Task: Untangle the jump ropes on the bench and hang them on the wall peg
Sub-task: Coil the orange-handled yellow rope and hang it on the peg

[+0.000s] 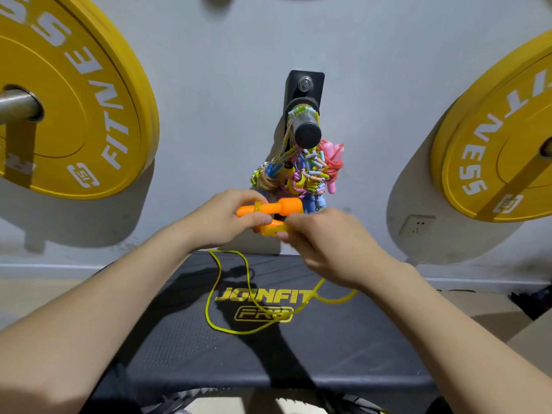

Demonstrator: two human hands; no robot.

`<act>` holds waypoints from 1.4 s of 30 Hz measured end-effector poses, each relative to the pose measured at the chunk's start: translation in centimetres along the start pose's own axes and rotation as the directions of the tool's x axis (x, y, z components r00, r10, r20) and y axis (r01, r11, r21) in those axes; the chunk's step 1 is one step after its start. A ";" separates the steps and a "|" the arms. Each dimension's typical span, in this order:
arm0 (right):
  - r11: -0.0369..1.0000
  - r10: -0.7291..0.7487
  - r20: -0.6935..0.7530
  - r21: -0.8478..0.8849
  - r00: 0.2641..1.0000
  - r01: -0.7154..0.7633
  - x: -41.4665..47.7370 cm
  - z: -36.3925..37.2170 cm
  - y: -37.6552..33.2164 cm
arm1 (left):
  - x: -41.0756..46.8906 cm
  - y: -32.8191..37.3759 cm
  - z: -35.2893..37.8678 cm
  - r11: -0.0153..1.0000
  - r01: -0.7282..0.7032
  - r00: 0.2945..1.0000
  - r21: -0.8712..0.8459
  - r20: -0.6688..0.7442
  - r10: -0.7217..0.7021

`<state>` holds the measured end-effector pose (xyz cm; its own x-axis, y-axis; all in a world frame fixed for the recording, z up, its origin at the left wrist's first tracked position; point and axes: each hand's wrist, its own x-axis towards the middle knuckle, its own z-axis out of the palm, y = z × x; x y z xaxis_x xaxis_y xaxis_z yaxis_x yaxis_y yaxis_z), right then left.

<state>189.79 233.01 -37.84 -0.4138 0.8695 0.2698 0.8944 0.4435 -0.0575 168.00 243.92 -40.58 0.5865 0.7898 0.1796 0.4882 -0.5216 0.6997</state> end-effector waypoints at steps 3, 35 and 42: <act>0.993 0.107 -0.301 0.071 0.948 -0.089 -0.1 0.0 1.7 | -0.5 0.3 -0.2 0.988 -0.027 0.987 -0.150 0.150 0.050; 0.484 0.234 0.008 0.866 0.972 -0.124 -0.3 1.9 6.5 | -0.3 3.0 0.4 0.869 -0.031 0.974 -0.494 0.179 0.136; 0.512 0.089 0.465 0.737 0.881 -0.441 -0.2 3.1 3.0 | 0.7 1.7 0.6 0.989 0.062 0.959 -0.132 -0.266 -0.096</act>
<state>192.02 234.89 -41.06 -0.3639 0.9064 -0.2146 0.5153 0.0040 -0.8570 169.65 243.42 -39.67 0.3439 0.8934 0.2891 0.4344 -0.4243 0.7945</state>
